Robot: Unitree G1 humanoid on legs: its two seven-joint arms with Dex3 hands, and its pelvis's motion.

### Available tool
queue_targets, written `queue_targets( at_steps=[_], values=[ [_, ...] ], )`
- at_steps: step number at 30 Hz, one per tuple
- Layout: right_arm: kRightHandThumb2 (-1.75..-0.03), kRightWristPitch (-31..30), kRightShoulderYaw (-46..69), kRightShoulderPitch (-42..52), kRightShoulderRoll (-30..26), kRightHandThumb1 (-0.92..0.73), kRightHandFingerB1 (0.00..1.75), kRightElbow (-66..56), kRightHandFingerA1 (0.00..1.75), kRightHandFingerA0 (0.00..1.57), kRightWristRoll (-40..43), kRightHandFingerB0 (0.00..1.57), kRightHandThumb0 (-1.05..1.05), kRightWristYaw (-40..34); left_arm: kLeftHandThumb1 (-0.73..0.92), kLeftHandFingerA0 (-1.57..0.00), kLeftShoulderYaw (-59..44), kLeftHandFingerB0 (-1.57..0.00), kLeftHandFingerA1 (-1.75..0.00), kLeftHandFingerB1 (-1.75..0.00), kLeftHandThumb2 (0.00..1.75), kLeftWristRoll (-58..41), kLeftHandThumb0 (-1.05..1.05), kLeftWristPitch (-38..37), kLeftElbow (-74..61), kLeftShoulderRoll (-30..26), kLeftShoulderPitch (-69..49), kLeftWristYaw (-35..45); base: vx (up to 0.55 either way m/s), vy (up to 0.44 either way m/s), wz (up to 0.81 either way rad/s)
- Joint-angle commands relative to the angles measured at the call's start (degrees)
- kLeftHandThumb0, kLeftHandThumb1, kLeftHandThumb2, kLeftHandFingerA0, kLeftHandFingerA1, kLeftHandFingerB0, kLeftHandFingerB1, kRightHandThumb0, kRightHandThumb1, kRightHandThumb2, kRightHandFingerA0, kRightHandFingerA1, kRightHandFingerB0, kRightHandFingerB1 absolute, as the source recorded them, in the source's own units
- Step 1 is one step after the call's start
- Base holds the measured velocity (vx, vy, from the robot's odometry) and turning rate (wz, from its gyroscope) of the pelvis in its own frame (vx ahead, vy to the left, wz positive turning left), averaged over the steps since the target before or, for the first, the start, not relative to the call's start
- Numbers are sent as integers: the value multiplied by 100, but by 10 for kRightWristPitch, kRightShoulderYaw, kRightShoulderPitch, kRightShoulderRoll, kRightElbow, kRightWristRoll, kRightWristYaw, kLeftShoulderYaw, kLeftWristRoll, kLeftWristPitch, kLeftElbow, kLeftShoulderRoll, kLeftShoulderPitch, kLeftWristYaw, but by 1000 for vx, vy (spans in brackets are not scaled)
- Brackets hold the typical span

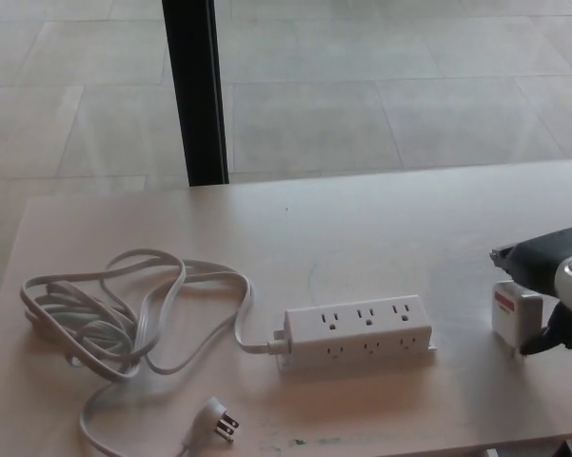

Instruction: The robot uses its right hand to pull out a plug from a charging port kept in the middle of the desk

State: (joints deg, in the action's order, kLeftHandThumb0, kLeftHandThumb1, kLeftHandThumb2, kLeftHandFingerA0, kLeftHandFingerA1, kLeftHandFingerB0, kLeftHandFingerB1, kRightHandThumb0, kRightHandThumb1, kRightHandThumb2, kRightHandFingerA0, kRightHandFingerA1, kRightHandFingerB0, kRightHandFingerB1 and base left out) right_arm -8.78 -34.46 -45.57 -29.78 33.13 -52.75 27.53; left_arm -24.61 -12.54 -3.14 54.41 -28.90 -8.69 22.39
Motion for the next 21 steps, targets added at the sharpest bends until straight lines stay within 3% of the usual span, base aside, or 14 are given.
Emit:
queue_targets(
  at_steps=[1,7,8,9,12,13,14,15,16,17,18,19,20,21],
  values=[
    [-60,-10,39,-17,-25,-60,0,-19,114,55,35,0,-105,66,92,-37,-1,-4,-58,-30,86,-1,-94,-6,9,-12,0,1,0,0,0],
    [-59,-5,81,-33,-45,-61,0,-39,100,49,58,0,-101,89,92,-37,-4,-5,-55,-30,85,-1,-93,-11,23,-15,2,-1,0,0,0],
    [-60,-5,108,-43,-64,-60,0,-53,96,57,75,0,-100,97,92,-35,-2,0,-55,-27,87,0,-95,-14,19,-16,-4,6,0,0,0],
    [-60,-5,124,-47,-76,-61,0,-59,85,57,85,0,-99,98,81,-34,-1,0,-61,-20,124,0,-84,-14,17,-17,-6,8,0,0,0],
    [-60,12,156,-45,-98,-62,0,-61,77,49,109,0,-100,107,83,-37,-1,0,-63,-18,125,0,-86,-15,22,-17,-4,8,0,0,0],
    [-95,22,197,-25,-133,-49,0,-86,69,39,135,0,-92,103,85,-37,-1,0,-63,-16,126,0,-90,-14,25,-17,-1,5,0,0,0],
    [-95,23,200,-23,-135,-49,0,-88,69,39,136,0,-92,104,85,-37,-1,0,-63,-16,126,0,-90,-14,24,-17,-1,5,0,0,0],
    [-96,20,235,-2,-150,-51,0,-107,122,66,161,0,-94,100,85,-35,-2,0,-62,-16,126,-1,-90,-15,28,-17,3,6,0,0,0],
    [-89,21,308,51,-175,-51,14,-130,123,93,210,7,-87,93,92,-37,-2,-4,-56,-29,86,-1,-94,-12,31,-17,6,5,0,0,0],
    [-90,23,357,97,-195,-52,23,-157,115,93,229,6,-81,85,89,-35,2,-3,-62,-13,128,3,-92,-18,28,-19,4,6,0,0,0],
    [-88,18,390,128,-206,-56,21,-168,117,80,235,4,-80,82,88,-34,2,-3,-61,-13,127,3,-93,-18,33,-19,6,6,0,0,0],
    [-64,11,467,192,-214,-68,22,-183,137,83,243,11,-73,58,81,-26,1,0,-57,-23,125,2,-83,-10,19,-18,2,2,0,0,0],
    [-86,18,549,245,-204,-56,37,-179,135,97,262,8,-78,24,91,-31,-4,-8,-58,-18,126,-4,-99,-6,10,-17,0,2,0,0,0],
    [-60,22,574,261,-200,-67,28,-171,153,91,268,16,-68,10,92,-36,-4,-4,-55,-30,86,-4,-93,-6,9,-17,-1,3,0,0,0]
  ],
)
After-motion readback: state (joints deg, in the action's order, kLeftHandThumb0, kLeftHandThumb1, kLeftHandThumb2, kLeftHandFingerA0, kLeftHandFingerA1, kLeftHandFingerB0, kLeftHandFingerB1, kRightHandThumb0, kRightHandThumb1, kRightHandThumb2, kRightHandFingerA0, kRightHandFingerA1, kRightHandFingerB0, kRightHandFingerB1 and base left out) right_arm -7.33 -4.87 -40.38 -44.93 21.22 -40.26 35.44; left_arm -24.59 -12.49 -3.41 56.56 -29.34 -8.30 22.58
